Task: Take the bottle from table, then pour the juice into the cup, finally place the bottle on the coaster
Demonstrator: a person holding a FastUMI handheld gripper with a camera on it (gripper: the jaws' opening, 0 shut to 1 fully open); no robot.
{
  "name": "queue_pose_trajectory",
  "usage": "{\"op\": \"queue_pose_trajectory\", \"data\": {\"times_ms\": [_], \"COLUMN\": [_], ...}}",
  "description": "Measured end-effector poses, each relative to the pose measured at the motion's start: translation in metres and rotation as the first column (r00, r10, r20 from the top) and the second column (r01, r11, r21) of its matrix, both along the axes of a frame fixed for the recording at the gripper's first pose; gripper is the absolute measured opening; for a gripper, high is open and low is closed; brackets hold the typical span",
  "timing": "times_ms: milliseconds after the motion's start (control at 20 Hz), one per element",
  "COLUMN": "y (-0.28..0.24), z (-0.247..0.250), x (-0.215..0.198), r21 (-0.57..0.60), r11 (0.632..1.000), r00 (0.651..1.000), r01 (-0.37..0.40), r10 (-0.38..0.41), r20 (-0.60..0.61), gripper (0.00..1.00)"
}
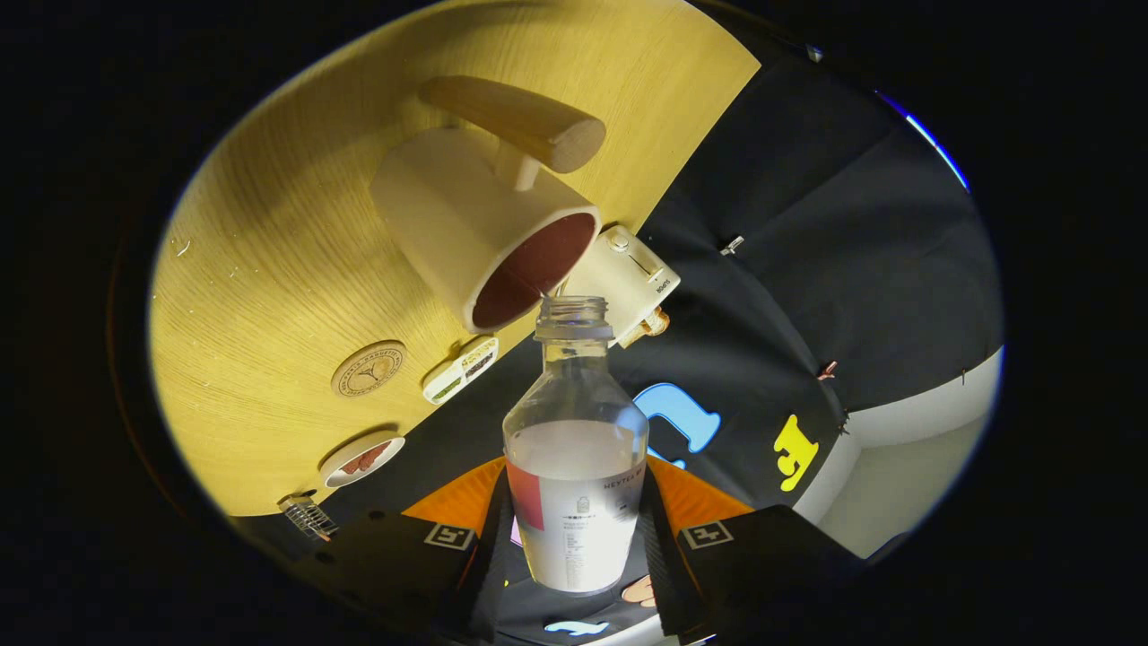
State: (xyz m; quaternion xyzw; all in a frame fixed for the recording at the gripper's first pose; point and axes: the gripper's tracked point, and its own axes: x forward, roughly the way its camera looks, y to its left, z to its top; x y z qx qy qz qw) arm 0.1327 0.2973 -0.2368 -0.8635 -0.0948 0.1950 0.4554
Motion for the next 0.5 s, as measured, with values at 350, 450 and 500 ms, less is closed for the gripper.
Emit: {"op": "queue_pose_trajectory", "data": {"times_ms": [350,450,500], "y": [-0.019,-0.026,-0.028], "z": [-0.004,-0.006,-0.009], "x": [0.001,-0.001,-0.004], "r21": [0.143,0.226,0.267], "r11": [0.979,0.950,0.929], "r00": [0.988,0.974,0.962], "r01": [0.146,0.213,0.256], "r10": [-0.137,-0.188,-0.218], "r20": [-0.075,-0.127,-0.165], "gripper": [0.68,0.68,0.68]}}
